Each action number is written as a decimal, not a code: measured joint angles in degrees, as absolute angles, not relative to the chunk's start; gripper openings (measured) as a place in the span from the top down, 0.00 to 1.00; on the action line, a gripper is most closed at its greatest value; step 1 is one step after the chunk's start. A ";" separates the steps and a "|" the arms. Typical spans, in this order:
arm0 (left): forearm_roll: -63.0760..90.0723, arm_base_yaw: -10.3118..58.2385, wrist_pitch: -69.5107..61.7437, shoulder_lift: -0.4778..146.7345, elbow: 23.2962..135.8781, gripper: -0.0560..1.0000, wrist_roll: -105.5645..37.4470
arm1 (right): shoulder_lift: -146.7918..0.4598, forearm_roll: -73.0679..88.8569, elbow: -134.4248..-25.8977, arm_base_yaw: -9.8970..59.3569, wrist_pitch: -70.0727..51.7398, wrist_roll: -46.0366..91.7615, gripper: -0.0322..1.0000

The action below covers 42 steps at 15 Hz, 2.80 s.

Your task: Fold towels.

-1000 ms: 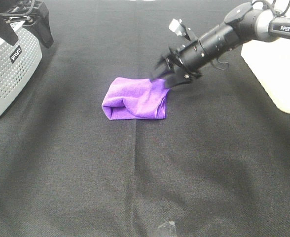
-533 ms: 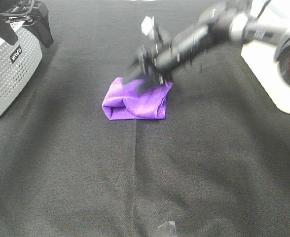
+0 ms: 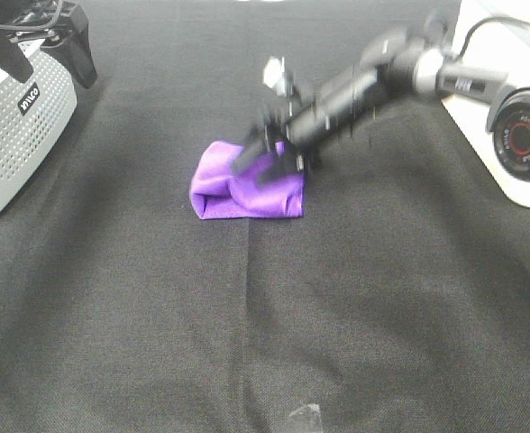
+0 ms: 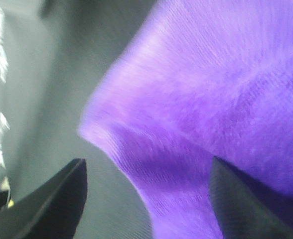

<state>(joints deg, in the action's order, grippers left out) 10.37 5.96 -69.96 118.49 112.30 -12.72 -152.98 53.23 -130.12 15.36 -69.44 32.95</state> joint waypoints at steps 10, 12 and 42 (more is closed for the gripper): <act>4.64 5.44 -69.96 118.20 112.24 0.18 -13.41 | -131.49 27.96 -131.67 15.30 -69.61 14.09 0.33; 2.12 5.44 -70.02 116.20 111.90 0.18 -13.35 | -124.56 25.78 -125.94 15.30 -69.67 13.64 0.33; 9.85 -12.55 -68.35 -0.29 31.97 0.18 -7.73 | 0.23 6.19 -27.50 6.99 -66.12 4.98 0.34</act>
<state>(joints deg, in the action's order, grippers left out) 9.85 -12.55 -68.35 -0.29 31.97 -7.73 0.23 6.19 -27.50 6.99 -66.12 4.98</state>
